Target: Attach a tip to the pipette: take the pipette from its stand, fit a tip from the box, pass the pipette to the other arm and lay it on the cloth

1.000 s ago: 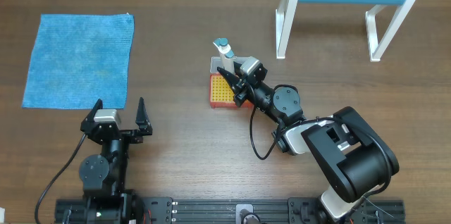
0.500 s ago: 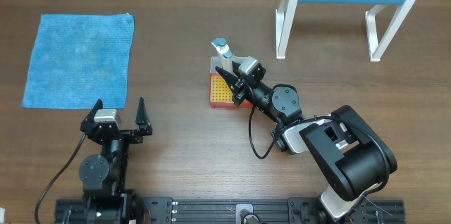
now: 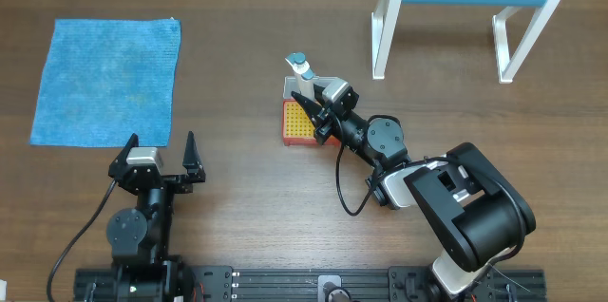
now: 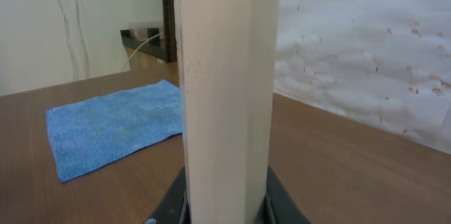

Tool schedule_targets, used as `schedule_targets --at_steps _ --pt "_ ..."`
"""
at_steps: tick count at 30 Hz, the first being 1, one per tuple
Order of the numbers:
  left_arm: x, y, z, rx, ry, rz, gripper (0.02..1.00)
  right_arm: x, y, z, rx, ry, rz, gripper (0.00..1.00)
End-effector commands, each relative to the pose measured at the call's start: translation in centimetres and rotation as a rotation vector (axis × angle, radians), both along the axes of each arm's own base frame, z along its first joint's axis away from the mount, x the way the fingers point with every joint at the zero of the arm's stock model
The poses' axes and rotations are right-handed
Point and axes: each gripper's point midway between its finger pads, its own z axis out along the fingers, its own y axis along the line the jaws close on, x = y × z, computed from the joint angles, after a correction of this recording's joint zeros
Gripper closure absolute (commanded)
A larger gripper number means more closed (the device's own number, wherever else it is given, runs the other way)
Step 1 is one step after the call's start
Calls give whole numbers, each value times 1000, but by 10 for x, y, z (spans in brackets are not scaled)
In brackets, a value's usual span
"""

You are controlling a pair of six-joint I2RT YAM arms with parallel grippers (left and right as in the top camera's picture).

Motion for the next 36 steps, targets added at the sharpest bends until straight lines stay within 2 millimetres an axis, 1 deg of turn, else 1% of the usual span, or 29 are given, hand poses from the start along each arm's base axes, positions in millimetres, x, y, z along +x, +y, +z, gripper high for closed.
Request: schedule_targets --at_steps 1,9,13,17,25,29,36 --pt "0 2 -2 -8 4 12 23 -6 0 19 17 -54 12 921" --pt "0 2 -2 -8 4 12 20 -5 0 19 16 -52 13 919" --pt "0 2 -2 -8 4 12 20 -3 1 13 2 -26 12 921" --pt "0 2 -2 -9 4 13 23 4 4 16 -1 -45 9 921" --pt "0 2 -2 -8 4 12 20 2 6 17 -4 -50 15 921" --pt "0 2 -2 -8 4 12 23 2 7 13 -13 -37 18 921" --pt "0 2 -2 -8 4 12 23 4 9 17 -7 -48 18 921"
